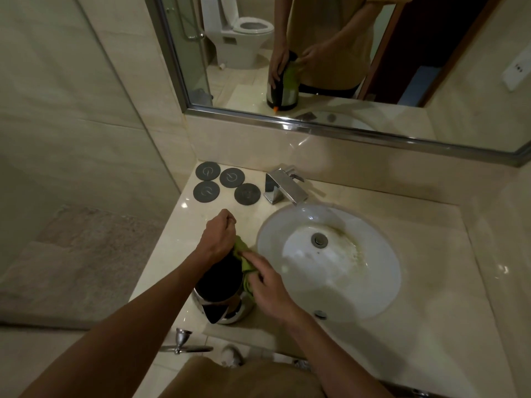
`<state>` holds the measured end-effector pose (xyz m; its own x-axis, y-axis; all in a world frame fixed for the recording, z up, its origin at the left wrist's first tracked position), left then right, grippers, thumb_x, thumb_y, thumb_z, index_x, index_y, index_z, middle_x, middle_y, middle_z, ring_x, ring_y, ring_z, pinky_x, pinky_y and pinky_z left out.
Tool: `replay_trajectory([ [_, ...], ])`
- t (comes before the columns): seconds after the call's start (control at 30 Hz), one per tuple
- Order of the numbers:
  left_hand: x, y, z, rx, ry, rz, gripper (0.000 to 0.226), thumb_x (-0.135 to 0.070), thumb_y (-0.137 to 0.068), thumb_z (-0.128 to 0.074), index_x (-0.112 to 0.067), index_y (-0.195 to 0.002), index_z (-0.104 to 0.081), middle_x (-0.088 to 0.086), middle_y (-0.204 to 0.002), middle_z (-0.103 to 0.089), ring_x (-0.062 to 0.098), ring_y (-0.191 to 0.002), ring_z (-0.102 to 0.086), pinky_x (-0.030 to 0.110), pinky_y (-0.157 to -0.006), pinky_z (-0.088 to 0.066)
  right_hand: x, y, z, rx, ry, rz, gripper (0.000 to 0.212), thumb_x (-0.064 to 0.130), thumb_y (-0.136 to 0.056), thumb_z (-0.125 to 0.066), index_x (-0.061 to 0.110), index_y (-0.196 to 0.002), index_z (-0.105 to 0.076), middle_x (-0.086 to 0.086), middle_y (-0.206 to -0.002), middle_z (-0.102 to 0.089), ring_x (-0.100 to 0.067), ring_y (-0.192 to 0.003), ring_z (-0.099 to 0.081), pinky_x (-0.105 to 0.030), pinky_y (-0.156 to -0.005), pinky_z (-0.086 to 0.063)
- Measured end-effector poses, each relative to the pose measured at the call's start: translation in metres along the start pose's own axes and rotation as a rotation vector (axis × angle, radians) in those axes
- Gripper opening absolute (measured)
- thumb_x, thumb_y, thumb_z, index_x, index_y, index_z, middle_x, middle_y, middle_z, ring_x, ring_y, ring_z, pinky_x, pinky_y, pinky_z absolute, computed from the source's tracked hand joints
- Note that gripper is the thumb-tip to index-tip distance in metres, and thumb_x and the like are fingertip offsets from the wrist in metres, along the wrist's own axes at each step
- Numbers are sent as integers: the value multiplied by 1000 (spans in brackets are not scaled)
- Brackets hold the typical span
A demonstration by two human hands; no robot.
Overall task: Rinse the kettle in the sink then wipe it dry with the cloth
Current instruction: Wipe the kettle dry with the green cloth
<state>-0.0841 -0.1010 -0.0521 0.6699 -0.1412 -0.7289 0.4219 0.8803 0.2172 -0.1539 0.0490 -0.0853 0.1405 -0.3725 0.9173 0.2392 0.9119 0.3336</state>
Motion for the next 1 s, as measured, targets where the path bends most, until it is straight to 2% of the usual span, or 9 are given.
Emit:
replay_trajectory([
  [0.13,-1,2,1,2,-5,4,19,-16,-96,-34,-11,-96,-52,10,-94,-62,26,-85,-57,34,-70,-44,1,-15,0,29,-33,-64,45,13,-103,-32,23,-145,-45,6,-139,-47,-11,-130,-42,-26,-112,-33],
  [0.3,-3,3,2,-10,4,2,19,-15,-96,-35,-10,-96,-53,11,-92,-62,26,-82,-59,35,-70,-48,-22,-31,13,60,-33,-425,45,19,-105,-23,20,-132,-58,-12,-132,-57,-26,-119,-53,-40,-106,-43],
  [0.37,-3,3,2,-11,-1,4,19,-15,-96,-35,-10,-97,-53,11,-93,-62,26,-83,-59,36,-71,-49,-22,-32,13,65,-6,-425,46,22,-105,-22,20,-132,-59,-12,-131,-58,-26,-119,-54,-42,-106,-45],
  [0.43,-4,2,1,-12,-4,3,18,-14,-96,-35,-10,-97,-52,11,-94,-62,27,-84,-59,35,-71,-47,-17,-32,10,26,-33,-320,45,19,-104,-24,20,-135,-58,-9,-133,-57,-25,-123,-52,-41,-108,-44],
  [0.6,-3,1,-1,-14,-30,-12,20,-14,-97,-33,-8,-99,-53,10,-96,-61,25,-85,-56,33,-70,-43,4,-47,8,50,-12,-203,37,21,-103,-26,10,-113,-60,-16,-115,-62,-27,-106,-59,-40,-94,-50],
  [0.73,-2,-1,-2,-17,-36,-25,21,-14,-98,-33,-7,-102,-53,11,-98,-60,24,-85,-56,31,-71,-43,8,-72,9,144,118,-292,43,31,-102,-22,8,-114,-56,-17,-117,-60,-28,-109,-56,-44,-97,-46],
  [0.8,-1,-2,-2,-19,-33,-30,20,-13,-98,-33,-7,-101,-53,11,-97,-60,24,-84,-56,32,-71,-44,4,-83,11,194,126,-339,44,35,-101,-21,9,-110,-55,-17,-113,-60,-26,-102,-56,-41,-90,-45],
  [0.9,1,-4,-4,-26,-40,-35,18,-13,-98,-34,-9,-99,-51,8,-96,-58,22,-83,-54,31,-70,-44,-5,-90,12,201,131,-426,31,34,-99,-25,17,-83,-46,-8,-84,-51,-20,-78,-46,-37,-76,-38],
  [1.0,2,-6,-6,-31,-53,-44,15,-12,-98,-34,-13,-95,-49,4,-93,-56,18,-82,-52,26,-69,-39,-10,-97,8,184,135,-518,26,30,-97,-29,21,-74,-35,-1,-70,-38,-17,-66,-36,-34,-69,-34],
])
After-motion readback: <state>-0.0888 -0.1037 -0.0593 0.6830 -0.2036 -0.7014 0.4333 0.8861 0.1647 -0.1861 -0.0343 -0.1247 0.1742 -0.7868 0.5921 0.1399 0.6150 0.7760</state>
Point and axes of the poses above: each hand's wrist, its own y-axis away from the middle knuckle, its own z-axis out of the back of the hand, x = y × z, the point moved 3 cm from there along -y, towards the middle knuckle
